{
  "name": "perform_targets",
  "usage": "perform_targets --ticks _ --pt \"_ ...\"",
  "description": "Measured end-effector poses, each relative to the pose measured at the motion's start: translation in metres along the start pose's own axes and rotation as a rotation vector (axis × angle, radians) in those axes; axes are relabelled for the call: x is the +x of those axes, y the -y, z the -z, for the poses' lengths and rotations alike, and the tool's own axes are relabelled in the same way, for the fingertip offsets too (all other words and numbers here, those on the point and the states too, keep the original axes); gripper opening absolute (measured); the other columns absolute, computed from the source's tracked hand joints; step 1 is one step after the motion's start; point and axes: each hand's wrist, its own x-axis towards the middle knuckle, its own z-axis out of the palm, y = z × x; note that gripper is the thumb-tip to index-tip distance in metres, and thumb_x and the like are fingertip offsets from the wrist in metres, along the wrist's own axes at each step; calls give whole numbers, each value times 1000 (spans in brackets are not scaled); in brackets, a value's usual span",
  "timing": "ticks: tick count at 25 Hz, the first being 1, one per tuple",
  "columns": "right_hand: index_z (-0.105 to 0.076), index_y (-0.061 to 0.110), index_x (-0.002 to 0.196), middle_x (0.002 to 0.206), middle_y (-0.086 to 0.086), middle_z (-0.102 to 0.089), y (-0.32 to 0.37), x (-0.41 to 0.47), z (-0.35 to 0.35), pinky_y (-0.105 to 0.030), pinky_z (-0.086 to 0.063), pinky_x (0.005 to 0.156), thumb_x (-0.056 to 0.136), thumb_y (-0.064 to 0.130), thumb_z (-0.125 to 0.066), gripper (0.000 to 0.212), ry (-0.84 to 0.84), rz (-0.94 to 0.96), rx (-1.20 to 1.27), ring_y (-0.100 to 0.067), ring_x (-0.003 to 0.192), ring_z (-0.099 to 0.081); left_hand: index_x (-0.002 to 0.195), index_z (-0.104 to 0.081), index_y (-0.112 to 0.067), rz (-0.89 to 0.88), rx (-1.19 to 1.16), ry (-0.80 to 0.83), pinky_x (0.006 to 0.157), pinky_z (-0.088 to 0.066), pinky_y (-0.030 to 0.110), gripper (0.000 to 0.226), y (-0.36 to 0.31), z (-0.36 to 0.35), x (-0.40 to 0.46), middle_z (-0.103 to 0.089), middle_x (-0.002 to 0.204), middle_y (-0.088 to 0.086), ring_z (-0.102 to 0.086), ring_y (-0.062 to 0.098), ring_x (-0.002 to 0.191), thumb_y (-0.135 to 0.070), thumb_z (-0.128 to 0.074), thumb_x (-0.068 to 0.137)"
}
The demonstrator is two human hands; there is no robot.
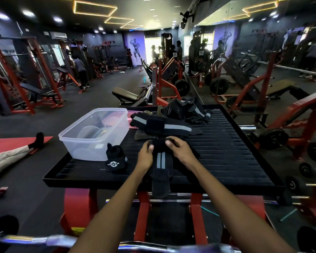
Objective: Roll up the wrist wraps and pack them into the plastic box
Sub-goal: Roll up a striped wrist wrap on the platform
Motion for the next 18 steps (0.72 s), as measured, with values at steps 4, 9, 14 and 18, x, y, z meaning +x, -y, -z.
perform_targets --ticks 4,9,14,18 --pt "-61 11 115 109 0 -64 3 -2 2 -9 -44 85 91 8 -56 25 27 72 -19 -6 98 -58 126 -51 -6 78 -71 3 100 -41 35 49 3 -3 3 -58 124 12 -54 26 116 -42 -39 97" --pt "-62 19 119 102 10 -60 6 -4 0 -14 -40 72 91 31 -59 30 40 -57 43 -1 87 -53 127 -48 -3 45 -52 -33 94 -39 31 32 4 -2 5 -56 125 17 -51 30 118 -17 -38 100" --pt "-63 14 113 112 0 -61 4 -3 0 -11 -45 83 91 9 -56 23 56 52 -27 -8 99 -57 122 -57 -7 141 -144 5 102 -43 40 56 8 -4 8 -61 122 13 -57 27 114 -52 -40 92" --pt "-63 20 115 110 6 -59 9 -5 0 -15 -40 73 94 23 -54 23 46 -23 7 0 89 -53 126 -50 0 50 -107 -27 91 -37 27 33 4 -3 7 -55 122 15 -51 22 110 -15 -35 101"
